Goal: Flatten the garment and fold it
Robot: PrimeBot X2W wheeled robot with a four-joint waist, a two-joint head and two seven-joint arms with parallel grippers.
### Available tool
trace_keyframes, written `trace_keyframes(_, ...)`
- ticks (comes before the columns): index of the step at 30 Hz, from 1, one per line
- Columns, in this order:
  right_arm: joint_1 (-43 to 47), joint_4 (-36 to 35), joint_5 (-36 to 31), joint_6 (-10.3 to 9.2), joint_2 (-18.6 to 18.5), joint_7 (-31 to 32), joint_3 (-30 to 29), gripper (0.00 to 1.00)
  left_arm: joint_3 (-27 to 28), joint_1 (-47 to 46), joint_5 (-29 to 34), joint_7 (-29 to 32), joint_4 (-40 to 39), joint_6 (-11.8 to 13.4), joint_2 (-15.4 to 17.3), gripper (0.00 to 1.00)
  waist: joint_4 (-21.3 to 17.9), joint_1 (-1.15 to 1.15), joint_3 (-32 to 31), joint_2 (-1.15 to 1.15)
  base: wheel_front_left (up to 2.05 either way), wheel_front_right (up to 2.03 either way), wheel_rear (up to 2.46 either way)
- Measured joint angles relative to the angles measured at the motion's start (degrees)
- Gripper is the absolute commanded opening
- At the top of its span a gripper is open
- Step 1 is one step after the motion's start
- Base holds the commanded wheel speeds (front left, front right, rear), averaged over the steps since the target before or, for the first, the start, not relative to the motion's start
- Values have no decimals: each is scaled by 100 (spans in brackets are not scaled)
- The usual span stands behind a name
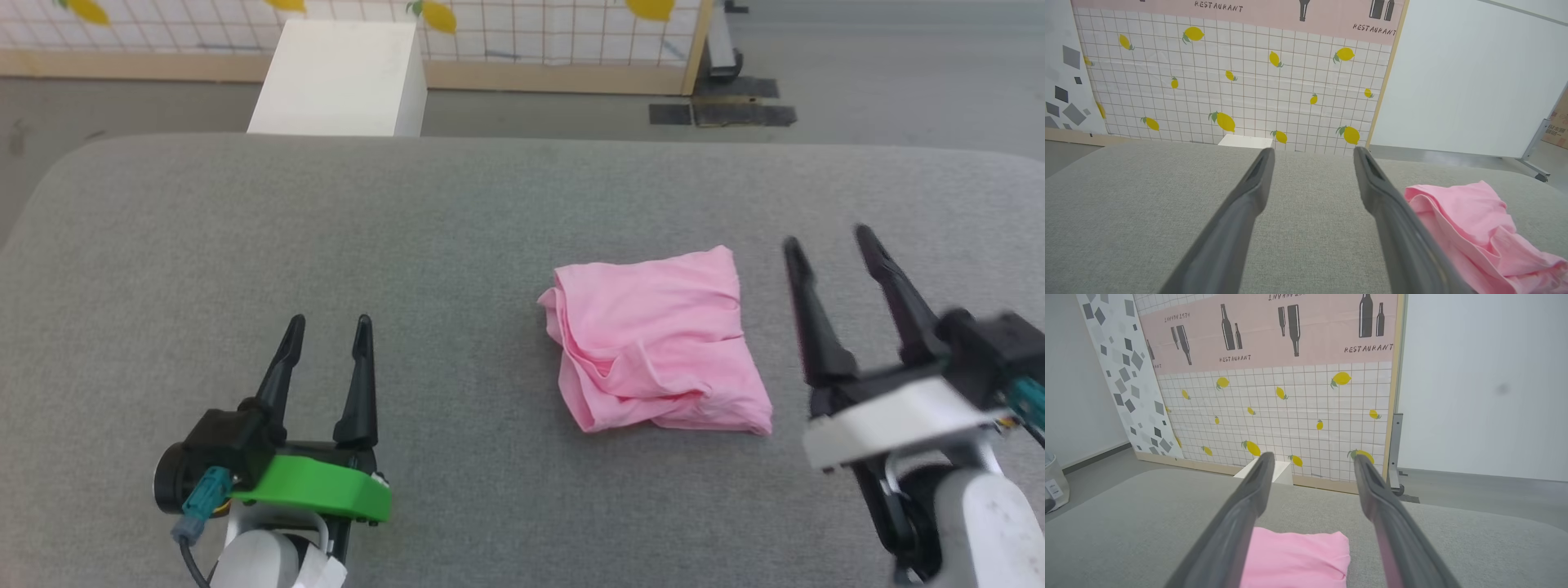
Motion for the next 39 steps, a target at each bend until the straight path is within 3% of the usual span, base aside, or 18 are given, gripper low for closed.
trace_keyframes(6, 630, 224, -153, 0, 43, -666, -558, 100, 154, 110, 7, 0, -31, 8, -2, 100, -188, 0, -219, 0, 0, 0, 0)
trace_keyframes(12, 917, 492, -248, 0, 46, -949, -620, 100, 305, 199, 31, 0, -2, 7, -2, 100, -328, 0, -352, 0, 0, 0, 0)
trace_keyframes(36, 1000, 605, -347, 0, 52, -905, -483, 100, 423, 383, 127, 0, 74, 7, -2, 100, -339, 0, -349, 0, 0, 0, 0)
trace_keyframes(39, 999, 675, 47, 0, 52, -762, -446, 100, 415, 382, 127, 0, 74, 7, -2, 100, -320, 0, -330, 0, 0, 0, 0)
